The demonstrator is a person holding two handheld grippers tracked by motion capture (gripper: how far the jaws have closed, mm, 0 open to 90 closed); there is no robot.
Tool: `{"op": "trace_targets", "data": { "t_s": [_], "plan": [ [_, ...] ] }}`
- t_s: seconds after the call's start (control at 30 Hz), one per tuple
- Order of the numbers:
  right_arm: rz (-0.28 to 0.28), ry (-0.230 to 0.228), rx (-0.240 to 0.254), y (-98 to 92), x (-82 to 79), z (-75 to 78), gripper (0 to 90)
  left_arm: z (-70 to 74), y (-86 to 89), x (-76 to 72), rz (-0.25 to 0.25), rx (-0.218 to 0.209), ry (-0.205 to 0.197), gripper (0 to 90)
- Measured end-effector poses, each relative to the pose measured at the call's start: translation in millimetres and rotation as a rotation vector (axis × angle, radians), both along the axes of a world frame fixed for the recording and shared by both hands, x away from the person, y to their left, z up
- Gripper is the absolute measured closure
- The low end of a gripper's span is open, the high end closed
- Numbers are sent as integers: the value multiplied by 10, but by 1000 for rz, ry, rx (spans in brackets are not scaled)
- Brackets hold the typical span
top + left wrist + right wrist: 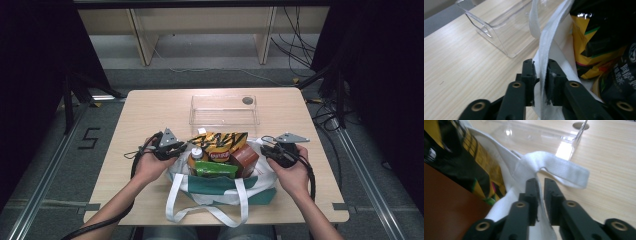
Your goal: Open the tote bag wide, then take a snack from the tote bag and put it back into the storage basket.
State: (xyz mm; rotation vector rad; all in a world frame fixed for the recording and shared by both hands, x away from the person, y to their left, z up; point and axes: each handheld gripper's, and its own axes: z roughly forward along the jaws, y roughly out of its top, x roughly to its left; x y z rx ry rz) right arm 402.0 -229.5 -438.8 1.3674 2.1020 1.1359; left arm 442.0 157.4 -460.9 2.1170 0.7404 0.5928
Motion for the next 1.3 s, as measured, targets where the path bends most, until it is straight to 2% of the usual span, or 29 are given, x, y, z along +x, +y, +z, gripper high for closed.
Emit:
{"op": "trace_targets", "data": {
  "t_s": [0.03, 0.07, 0.1, 0.13, 0.2, 0.23, 0.27, 0.3, 0.37, 0.43, 0.47, 0.53, 0.7, 0.8, 0.9, 1.07, 1.3],
  "plan": [
    [13, -22, -9, -40, 1, 40, 752, 30, 19, -5, 5, -7, -13, 719],
    [-13, -71, 4, -79, -27, 128, 702, 54, 34, -13, 11, -22, -14, 664],
    [-13, -71, 4, -79, -27, 128, 702, 69, 39, -20, 23, -43, -21, 664],
    [-28, -79, 23, -87, -37, 162, 686, 112, 71, -22, 25, -41, -34, 630],
    [-47, -125, 18, -151, -63, 270, 654, 173, 97, -36, 38, -77, -51, 563],
    [-83, -128, 58, -142, -86, 311, 643, 212, 116, -48, 39, -82, -67, 537],
    [-63, -162, 47, -193, -71, 350, 634, 258, 147, -64, 36, -69, -78, 518],
    [-76, -162, 54, -205, -84, 392, 625, 284, 155, -87, 48, -100, -83, 501],
    [-77, -204, 67, -231, -90, 456, 609, 352, 222, -134, 51, -114, -103, 473],
    [-85, -189, 81, -211, -125, 523, 596, 397, 299, -188, 60, -130, -116, 451],
    [-84, -220, 70, -206, -114, 536, 588, 411, 344, -217, 68, -146, -115, 437],
    [-79, -214, 73, -182, -136, 576, 576, 419, 437, -264, 85, -163, -125, 418],
    [-57, -228, 81, -122, -137, 633, 558, 321, 646, -365, 125, -195, -143, 396],
    [-44, -237, 85, -96, -134, 655, 552, 282, 718, -373, 141, -194, -133, 393],
    [-32, -251, 82, -85, -150, 678, 552, 290, 756, -350, 162, -201, -138, 390],
    [-24, -264, 73, -84, -188, 709, 552, 293, 744, -362, 159, -195, -139, 386],
    [-25, -264, 106, -66, -209, 730, 538, 303, 740, -369, 154, -196, -145, 381]
  ]
}}
